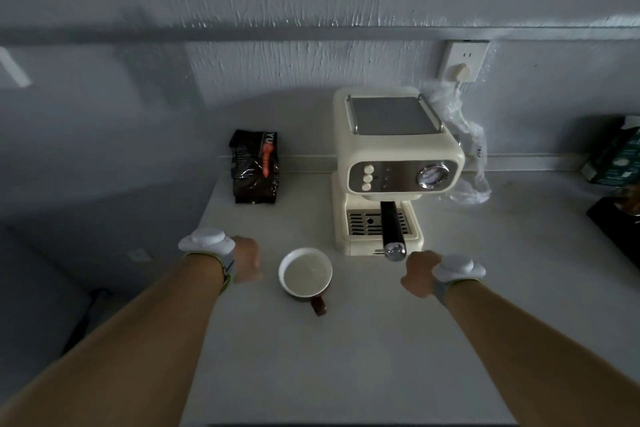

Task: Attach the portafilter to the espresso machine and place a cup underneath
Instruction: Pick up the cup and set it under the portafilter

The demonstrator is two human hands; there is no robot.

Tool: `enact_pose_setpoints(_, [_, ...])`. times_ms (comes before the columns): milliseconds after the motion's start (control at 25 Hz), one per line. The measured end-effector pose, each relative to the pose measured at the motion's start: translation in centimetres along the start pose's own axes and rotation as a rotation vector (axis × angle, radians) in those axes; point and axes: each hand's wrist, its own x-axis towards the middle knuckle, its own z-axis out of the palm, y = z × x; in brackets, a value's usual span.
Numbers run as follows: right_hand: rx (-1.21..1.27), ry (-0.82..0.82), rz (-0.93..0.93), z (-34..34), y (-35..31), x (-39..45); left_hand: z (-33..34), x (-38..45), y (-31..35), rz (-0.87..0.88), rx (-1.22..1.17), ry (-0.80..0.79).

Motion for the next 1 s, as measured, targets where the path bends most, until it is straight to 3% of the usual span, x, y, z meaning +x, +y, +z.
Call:
enact_pose_setpoints(160, [0.057,0.006,-0.050,2.7,-3.3,-1.1,4.0,0.9,-0.9,-0.021,-0.156,-0.067])
enact_pose_setpoints(280, [0.175,0.061,-0.119,4.8,-7.2,-2.6,6.4,1.4,0.7,-0.071,-0.421,0.008])
enact_pose_setpoints(360, [0.436,0.047,-0.099,5.7,-9.9,-3.8,7.9,2.7,1.9,-0.067,-0.751,0.101])
enact_pose_setpoints(400, [0.654,0.024,-0.055,6.0,-11.0,-4.1,8.6,2.7,2.9,-0.029,-0.958,0.056])
enact_pose_setpoints(480, [1.086,-0.070,0.037,6.2,-12.3,-5.1,9.6,2.7,4.7,-0.127,-1.707,-0.154])
enact_pose_setpoints(520, [1.247,-0.120,0.070,6.2,-12.8,-5.5,10.3,2.8,5.4,-0.107,-1.865,-0.180])
enact_pose_setpoints(680, [1.610,-0.226,0.070,6.6,-13.6,-6.6,11.7,3.5,6.3,-0.110,-2.139,-0.052])
enact_pose_setpoints(1000, [1.619,0.083,-0.053,8.5,-9.6,-6.6,11.2,4.7,9.8,0.092,-2.189,0.030])
